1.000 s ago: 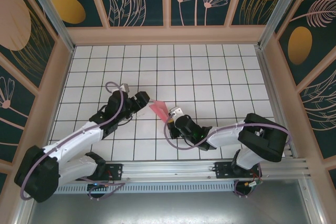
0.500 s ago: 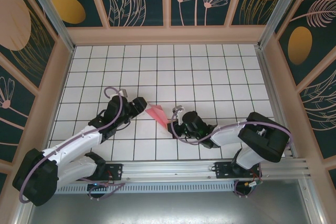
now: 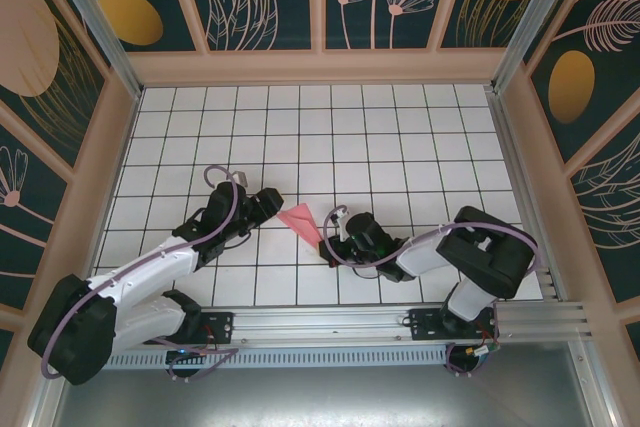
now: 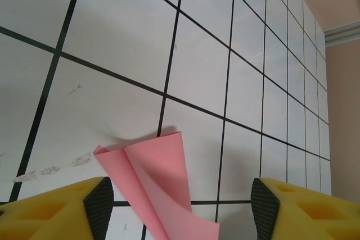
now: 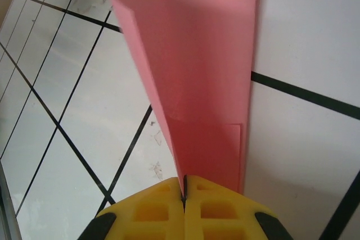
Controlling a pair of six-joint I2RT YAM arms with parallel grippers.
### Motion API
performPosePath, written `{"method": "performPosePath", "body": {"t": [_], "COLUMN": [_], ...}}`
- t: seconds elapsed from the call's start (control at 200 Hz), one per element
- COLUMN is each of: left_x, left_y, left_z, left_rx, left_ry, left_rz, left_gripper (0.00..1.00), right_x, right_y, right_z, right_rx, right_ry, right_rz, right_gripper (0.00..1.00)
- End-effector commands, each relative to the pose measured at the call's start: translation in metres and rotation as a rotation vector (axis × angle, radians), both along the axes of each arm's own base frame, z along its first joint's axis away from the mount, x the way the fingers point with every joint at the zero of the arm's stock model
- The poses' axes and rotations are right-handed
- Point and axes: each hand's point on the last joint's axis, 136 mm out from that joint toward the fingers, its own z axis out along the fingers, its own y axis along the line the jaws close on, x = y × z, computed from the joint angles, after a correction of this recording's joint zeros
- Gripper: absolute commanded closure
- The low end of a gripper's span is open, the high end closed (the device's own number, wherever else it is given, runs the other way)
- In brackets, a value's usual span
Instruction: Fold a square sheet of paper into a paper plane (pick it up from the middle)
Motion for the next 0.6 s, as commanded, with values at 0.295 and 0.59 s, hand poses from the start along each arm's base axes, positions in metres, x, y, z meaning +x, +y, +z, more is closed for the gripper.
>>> {"method": "performPosePath", "body": {"t": [0.295,0.59], "left_x": [-0.002,-0.01], "left_y": [-0.008,-0.027], "left_z": [0.002,0.009], "left_rx": [-0.038,-0.126], "left_ry": [-0.019,-0.089], "left_rz": [-0.046,-0.166], "left_gripper": [0.35,0.55], "right_x": [0.001,0.0], "right_y": [0.009,0.007], "right_z": [0.012,0.002], "right_rx": [0.129,0.16], "right_ry": [0.111,0.232], "right_rz": [-0.008,-0.015], "right_gripper": [1.0,1.0]}}
